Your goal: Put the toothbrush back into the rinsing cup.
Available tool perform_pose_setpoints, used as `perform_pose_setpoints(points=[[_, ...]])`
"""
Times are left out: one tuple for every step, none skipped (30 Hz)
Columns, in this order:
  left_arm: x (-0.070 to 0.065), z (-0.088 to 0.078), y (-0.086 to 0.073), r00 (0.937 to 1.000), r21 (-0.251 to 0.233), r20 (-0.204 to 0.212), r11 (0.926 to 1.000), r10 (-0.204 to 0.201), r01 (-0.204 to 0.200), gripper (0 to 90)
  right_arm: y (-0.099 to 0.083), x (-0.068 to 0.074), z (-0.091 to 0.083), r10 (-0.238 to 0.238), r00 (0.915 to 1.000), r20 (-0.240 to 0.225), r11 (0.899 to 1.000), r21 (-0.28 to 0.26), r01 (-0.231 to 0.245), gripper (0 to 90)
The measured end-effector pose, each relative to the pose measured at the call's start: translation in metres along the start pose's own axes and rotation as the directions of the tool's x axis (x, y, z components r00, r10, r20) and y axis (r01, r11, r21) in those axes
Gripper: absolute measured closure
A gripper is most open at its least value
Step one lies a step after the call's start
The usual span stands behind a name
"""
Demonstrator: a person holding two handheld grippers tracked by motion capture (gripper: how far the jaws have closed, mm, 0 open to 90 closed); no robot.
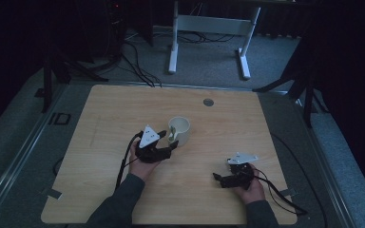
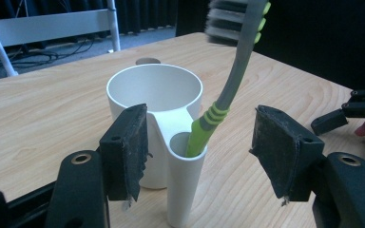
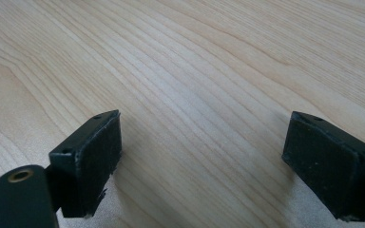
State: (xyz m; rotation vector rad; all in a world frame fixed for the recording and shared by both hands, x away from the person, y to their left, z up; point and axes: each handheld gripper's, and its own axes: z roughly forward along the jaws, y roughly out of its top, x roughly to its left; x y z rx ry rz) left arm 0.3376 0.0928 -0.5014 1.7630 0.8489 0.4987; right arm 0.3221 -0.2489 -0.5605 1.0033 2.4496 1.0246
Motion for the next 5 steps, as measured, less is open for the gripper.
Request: perform_pose_setpoints(points=[[0.0003,-0.0004,-0.0003,1.0000,0.000,-0.001,1.0000,-0.001,0.001,37.6,0.0000,0.0000,0.0000,0.000,1.0000,0.000,1.000,0.000,0.000,12.2],[0.0007,-0.0007,-0.0006,1.0000,0.001,0.000,1.0000,-0.002,0.002,37.3,0.0000,0.0000,0.0000,0.000,1.0000,0.000,1.000,0.000,0.000,12.3],[0.0015,-0.0013,-0.0011,1.0000,0.004,-0.001,1.0000,-0.003,0.003,37.1,0.0000,0.0001,0.0000,0.001,1.0000,0.000,1.000,0.000,-0.001,12.2],[0.0019,-0.0016,-0.0016,1.0000,0.004,-0.001,1.0000,-0.006,0.007,37.0,0.0000,0.0000,0.0000,0.001,1.0000,0.000,1.000,0.000,-0.001,12.3],[0.0019,-0.0016,-0.0016,1.0000,0.004,-0.001,1.0000,-0.006,0.007,37.0,0.0000,0.0001,0.0000,0.002,1.0000,0.000,1.000,0.000,-0.002,12.2]])
